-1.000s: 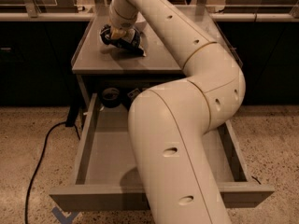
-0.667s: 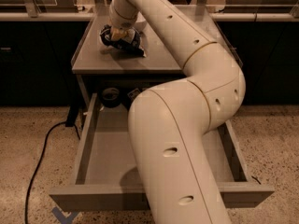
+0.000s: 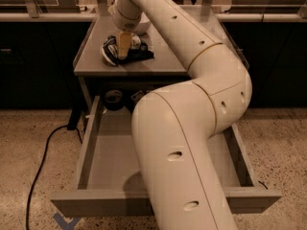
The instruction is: Pick blue chip bag from top drawer and place on counter
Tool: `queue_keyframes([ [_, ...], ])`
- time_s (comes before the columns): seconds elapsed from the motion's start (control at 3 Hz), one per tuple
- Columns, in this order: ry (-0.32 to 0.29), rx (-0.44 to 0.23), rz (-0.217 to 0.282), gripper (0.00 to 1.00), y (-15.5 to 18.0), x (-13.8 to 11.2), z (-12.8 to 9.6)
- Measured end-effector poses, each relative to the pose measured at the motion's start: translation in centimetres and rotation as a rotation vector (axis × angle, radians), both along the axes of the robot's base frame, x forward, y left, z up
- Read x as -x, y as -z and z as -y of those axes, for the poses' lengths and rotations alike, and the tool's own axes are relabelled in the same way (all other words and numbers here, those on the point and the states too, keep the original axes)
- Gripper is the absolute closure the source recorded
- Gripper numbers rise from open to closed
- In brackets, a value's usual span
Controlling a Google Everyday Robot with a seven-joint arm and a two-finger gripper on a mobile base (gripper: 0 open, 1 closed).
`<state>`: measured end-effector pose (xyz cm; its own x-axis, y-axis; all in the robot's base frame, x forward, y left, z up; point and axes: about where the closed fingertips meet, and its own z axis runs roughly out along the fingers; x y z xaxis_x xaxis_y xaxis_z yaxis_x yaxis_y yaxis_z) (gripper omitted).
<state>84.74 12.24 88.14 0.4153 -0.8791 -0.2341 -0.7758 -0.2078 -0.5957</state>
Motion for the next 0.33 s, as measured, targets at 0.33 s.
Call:
queue_keyframes([
  [0.33, 0.0, 0.0, 0.0, 0.0, 0.0, 0.0, 0.0],
])
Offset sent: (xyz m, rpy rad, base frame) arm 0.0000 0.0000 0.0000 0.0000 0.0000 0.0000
